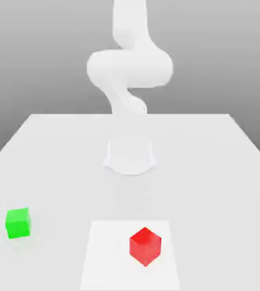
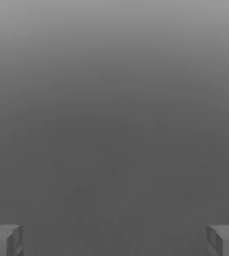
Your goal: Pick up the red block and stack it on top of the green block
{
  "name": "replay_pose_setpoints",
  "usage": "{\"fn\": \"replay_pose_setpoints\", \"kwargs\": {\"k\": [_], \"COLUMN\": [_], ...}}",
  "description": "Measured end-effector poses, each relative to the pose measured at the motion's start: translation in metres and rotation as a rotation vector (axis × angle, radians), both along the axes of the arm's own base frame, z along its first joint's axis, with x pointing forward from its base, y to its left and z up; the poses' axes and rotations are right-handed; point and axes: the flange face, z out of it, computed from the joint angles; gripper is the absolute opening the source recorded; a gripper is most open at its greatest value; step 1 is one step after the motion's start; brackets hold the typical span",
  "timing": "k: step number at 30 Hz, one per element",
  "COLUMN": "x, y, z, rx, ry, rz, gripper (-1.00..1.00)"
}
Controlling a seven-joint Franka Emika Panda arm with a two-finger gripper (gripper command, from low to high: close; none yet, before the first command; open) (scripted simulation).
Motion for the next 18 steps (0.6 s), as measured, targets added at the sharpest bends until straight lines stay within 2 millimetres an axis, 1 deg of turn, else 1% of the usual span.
{"fn": "replay_pose_setpoints", "kwargs": {"k": [2,4,6,9,11,13,15,18], "x": [0.026,0.045,0.060,0.074,0.077,0.076,0.071,0.056], "y": [0.003,0.006,0.010,0.017,0.021,0.025,0.028,0.033], "z": [-0.044,-0.087,-0.130,-0.197,-0.241,-0.285,-0.328,-0.389], "rx": [-0.032,-0.062,-0.090,-0.131,-0.156,-0.181,-0.204,-0.238], "ry": [0.070,0.136,0.200,0.296,0.359,0.421,0.484,0.576], "rz": [0.060,0.119,0.179,0.271,0.333,0.397,0.461,0.562], "gripper": [0.00,0.00,0.00,0.00,0.00,0.00,0.00,0.00]}}
